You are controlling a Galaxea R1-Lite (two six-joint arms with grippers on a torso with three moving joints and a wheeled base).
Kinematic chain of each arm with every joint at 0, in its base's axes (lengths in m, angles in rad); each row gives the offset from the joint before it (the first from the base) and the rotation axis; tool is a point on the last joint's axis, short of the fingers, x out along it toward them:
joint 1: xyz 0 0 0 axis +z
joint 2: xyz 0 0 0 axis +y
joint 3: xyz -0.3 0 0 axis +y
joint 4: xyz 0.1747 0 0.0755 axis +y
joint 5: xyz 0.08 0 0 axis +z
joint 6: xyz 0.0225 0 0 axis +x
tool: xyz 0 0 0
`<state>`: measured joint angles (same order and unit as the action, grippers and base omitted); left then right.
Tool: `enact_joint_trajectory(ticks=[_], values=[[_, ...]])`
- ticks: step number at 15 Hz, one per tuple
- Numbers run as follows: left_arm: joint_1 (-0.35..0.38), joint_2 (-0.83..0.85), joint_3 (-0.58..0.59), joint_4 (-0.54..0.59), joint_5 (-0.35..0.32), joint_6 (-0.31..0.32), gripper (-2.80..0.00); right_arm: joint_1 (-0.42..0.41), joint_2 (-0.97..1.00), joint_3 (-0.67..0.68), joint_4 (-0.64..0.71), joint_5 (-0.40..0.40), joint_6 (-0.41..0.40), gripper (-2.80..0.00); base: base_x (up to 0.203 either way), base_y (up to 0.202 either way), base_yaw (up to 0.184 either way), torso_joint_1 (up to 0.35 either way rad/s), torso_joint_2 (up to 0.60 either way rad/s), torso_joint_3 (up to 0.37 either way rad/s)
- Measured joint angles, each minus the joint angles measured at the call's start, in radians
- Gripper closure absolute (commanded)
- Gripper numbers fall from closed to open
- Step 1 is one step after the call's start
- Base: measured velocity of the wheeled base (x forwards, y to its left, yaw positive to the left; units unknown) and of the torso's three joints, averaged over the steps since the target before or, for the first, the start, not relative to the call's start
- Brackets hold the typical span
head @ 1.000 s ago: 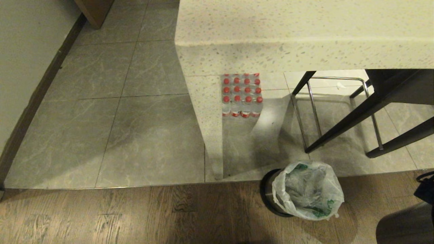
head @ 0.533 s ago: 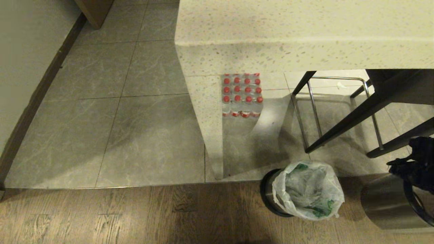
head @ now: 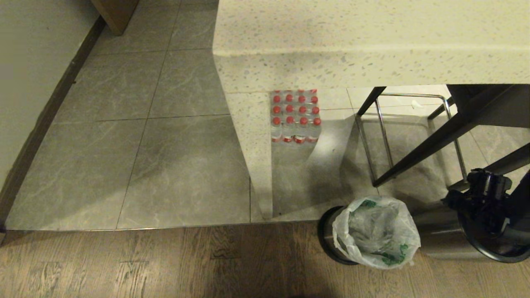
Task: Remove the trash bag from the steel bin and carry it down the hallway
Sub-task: Place the outer trash can on the ground
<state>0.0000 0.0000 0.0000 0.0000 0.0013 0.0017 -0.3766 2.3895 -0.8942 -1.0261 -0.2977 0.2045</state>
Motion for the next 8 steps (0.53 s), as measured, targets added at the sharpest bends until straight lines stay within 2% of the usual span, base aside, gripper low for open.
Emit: enact_joint_trajectory(ticks=[2, 3, 8], values=[[0.000, 0.000, 0.000, 0.000, 0.000, 0.000, 0.00, -0.001, 0.028, -0.006, -0.002, 0.002, 0.001, 0.00, 0.000, 0.000, 0.000, 0.000, 0.00, 0.000], [0.000, 0.000, 0.000, 0.000, 0.000, 0.000, 0.00, -0.003, 0.040, -0.008, 0.001, -0.001, 0.000, -2.80, 0.000, 0.000, 0.000, 0.000, 0.00, 0.000], [0.000, 0.000, 0.000, 0.000, 0.000, 0.000, 0.00, -0.003, 0.050, -0.016, -0.002, 0.003, -0.002, -2.80, 0.000, 0.000, 0.000, 0.000, 0.00, 0.000]])
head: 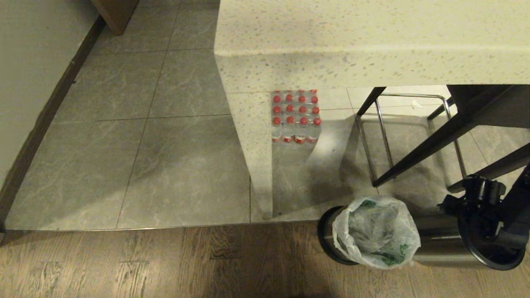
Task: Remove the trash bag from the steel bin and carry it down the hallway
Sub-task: Place the outer trash can on the ground, then pick up the trash bag
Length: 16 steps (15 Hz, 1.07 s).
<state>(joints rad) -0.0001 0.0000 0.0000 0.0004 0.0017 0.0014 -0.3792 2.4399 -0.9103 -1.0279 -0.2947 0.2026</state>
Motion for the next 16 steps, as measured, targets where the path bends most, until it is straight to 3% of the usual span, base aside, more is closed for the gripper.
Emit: enact_joint_trajectory(ticks=[2, 5, 7, 10, 11, 13, 16], values=[[0.000, 0.000, 0.000, 0.000, -0.001, 0.000, 0.00, 0.002, -0.050, 0.030, 0.005, 0.011, -0.006, -2.80, 0.000, 0.000, 0.000, 0.000, 0.00, 0.000], [0.000, 0.000, 0.000, 0.000, 0.000, 0.001, 0.00, 0.032, -0.197, 0.173, 0.023, 0.110, -0.012, -2.80, 0.000, 0.000, 0.000, 0.000, 0.00, 0.000], [0.000, 0.000, 0.000, 0.000, 0.000, 0.000, 0.00, 0.091, -0.313, 0.269, 0.069, 0.175, -0.017, -2.80, 0.000, 0.000, 0.000, 0.000, 0.00, 0.000], [0.000, 0.000, 0.000, 0.000, -0.001, 0.000, 0.00, 0.221, -0.477, 0.381, 0.194, 0.200, -0.029, -2.80, 0.000, 0.000, 0.000, 0.000, 0.00, 0.000], [0.000, 0.000, 0.000, 0.000, 0.000, 0.000, 0.00, 0.265, -0.526, 0.407, 0.229, 0.201, -0.034, 0.00, 0.000, 0.000, 0.000, 0.000, 0.00, 0.000], [0.000, 0.000, 0.000, 0.000, 0.000, 0.000, 0.00, 0.374, -0.613, 0.464, 0.290, 0.201, -0.056, 0.00, 0.000, 0.000, 0.000, 0.000, 0.00, 0.000], [0.000, 0.000, 0.000, 0.000, -0.001, 0.000, 0.00, 0.497, -0.727, 0.533, 0.417, 0.182, -0.154, 0.00, 0.000, 0.000, 0.000, 0.000, 0.00, 0.000]])
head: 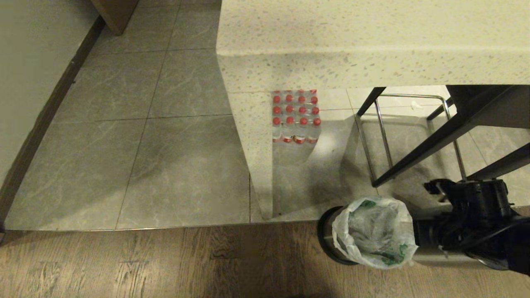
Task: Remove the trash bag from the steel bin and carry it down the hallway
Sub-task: Pick up the trash bag
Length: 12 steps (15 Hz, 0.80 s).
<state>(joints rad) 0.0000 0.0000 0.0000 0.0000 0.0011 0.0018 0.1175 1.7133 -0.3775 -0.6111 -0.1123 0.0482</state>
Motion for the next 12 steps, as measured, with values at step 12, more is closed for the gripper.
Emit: enact_joint_trajectory(ticks=[12], values=[[0.000, 0.000, 0.000, 0.000, 0.000, 0.000, 0.00, 0.104, 0.085, 0.122, -0.096, -0.160, -0.046, 0.00, 0.000, 0.000, 0.000, 0.000, 0.00, 0.000]])
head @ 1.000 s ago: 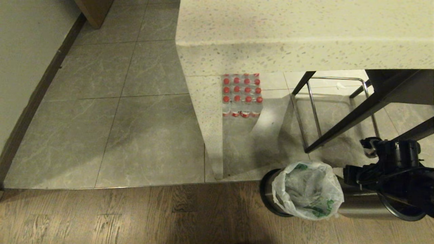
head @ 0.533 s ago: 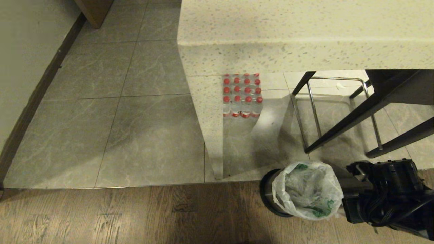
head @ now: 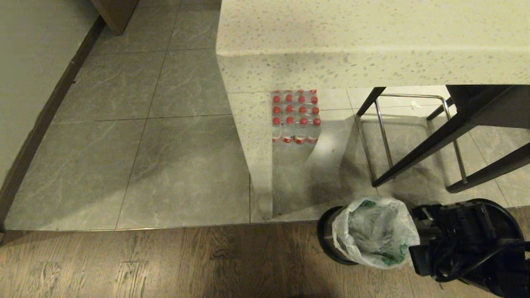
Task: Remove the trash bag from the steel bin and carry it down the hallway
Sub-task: Pick up the trash bag
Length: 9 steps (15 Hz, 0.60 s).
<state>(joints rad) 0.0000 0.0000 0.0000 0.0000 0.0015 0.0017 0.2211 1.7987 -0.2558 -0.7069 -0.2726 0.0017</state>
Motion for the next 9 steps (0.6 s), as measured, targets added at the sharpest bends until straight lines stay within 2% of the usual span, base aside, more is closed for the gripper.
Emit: enact_joint_trajectory(ticks=[3, 5, 9], values=[[0.000, 0.000, 0.000, 0.000, 0.000, 0.000, 0.00, -0.017, 0.047, 0.005, -0.057, -0.028, -0.002, 0.00, 0.000, 0.000, 0.000, 0.000, 0.00, 0.000], [0.000, 0.000, 0.000, 0.000, 0.000, 0.000, 0.00, -0.058, 0.098, 0.005, -0.108, -0.063, 0.004, 0.00, 0.000, 0.000, 0.000, 0.000, 0.00, 0.000], [0.000, 0.000, 0.000, 0.000, 0.000, 0.000, 0.00, -0.138, 0.203, 0.024, -0.166, -0.077, 0.006, 0.00, 0.000, 0.000, 0.000, 0.000, 0.00, 0.000]])
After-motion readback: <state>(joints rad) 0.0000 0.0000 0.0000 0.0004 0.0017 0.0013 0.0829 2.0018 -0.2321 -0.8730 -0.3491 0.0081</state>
